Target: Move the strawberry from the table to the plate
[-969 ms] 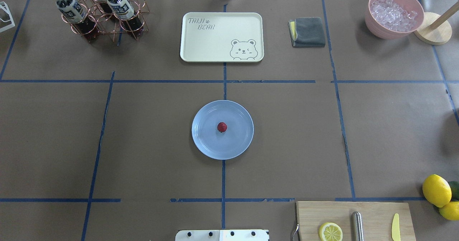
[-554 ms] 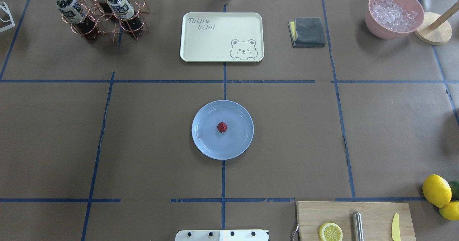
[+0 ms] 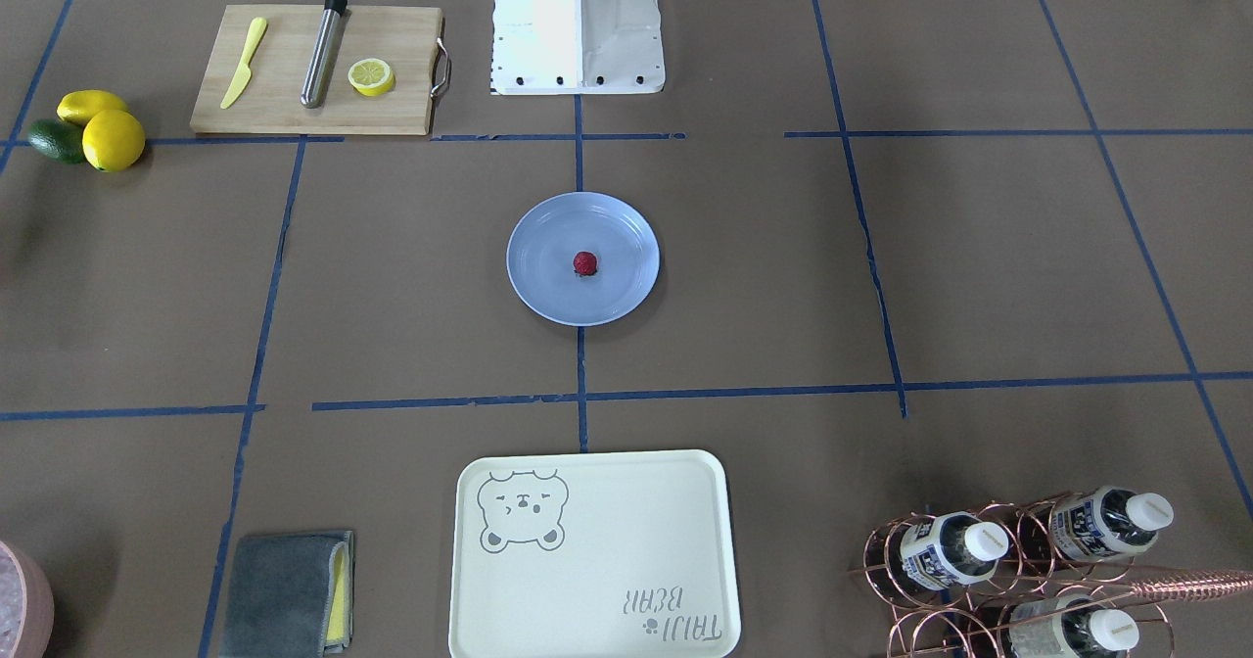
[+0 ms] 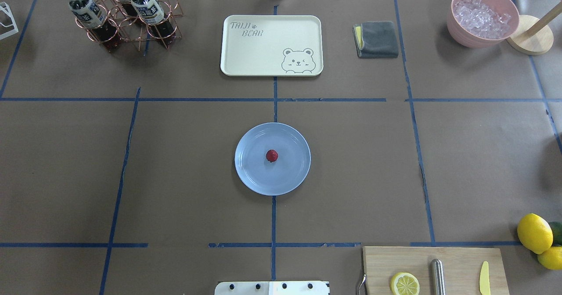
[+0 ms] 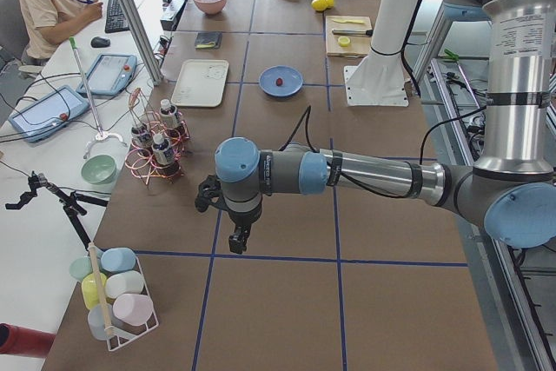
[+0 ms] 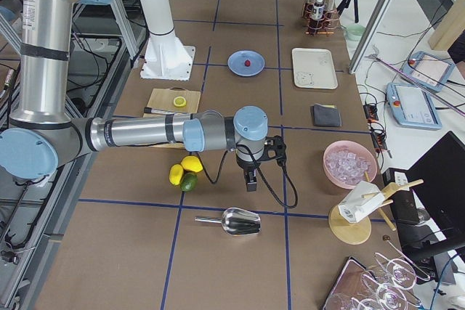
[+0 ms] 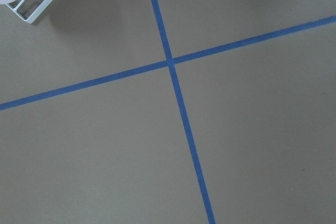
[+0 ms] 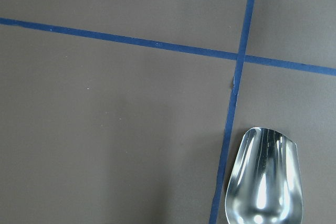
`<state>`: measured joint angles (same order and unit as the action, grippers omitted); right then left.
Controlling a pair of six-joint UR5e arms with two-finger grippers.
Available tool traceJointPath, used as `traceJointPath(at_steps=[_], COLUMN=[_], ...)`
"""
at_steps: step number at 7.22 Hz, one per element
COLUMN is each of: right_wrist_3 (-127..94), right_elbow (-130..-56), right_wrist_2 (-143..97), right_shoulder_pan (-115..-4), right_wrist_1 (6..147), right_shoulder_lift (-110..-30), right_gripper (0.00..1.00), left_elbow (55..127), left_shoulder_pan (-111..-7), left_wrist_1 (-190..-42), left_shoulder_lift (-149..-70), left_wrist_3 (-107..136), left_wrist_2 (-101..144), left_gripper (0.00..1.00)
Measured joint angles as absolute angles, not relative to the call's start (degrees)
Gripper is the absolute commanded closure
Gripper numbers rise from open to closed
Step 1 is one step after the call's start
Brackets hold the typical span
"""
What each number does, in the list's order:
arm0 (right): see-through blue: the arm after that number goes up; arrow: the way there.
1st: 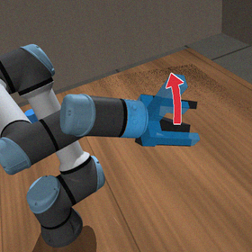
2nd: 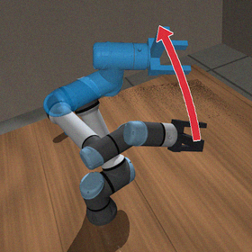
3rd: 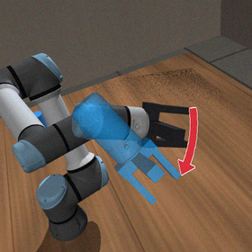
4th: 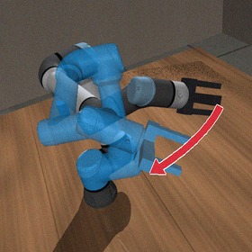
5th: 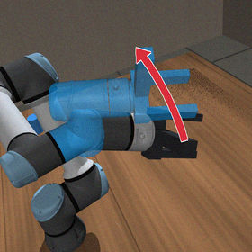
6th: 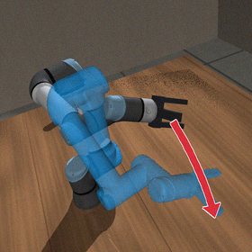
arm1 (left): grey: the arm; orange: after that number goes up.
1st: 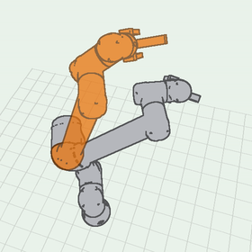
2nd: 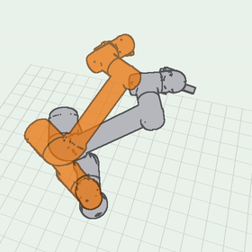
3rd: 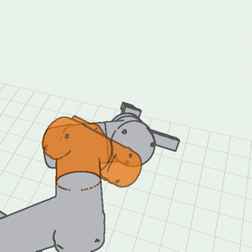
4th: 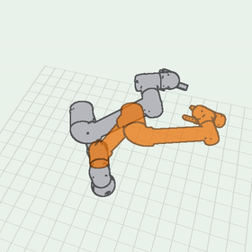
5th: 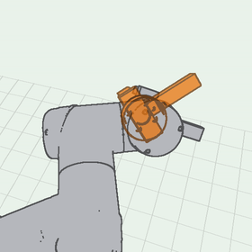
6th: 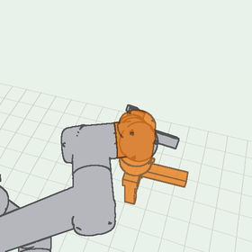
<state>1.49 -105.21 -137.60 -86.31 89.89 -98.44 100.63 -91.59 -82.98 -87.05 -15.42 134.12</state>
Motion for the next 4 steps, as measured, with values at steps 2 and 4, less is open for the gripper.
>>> traceJointPath(at_steps=[2,4], right_wrist_3=[1.5,1.5], right_elbow=[-105.2,-105.2], right_wrist_2=[-137.6,-137.5], right_shoulder_pan=[-86.3,-86.3], right_wrist_1=[89.7,89.6], right_shoulder_lift=[-98.4,-98.4], right_gripper=[0.0,0.0], left_elbow=[99.6,99.3], left_shoulder_pan=[-91.6,-91.6], left_wrist_1=[-83.1,-83.2], left_shoulder_lift=[-87.4,-88.2], left_wrist_3=[-15.3,-12.5], left_wrist_2=[134.2,134.0], left_gripper=[0.0,0.0])
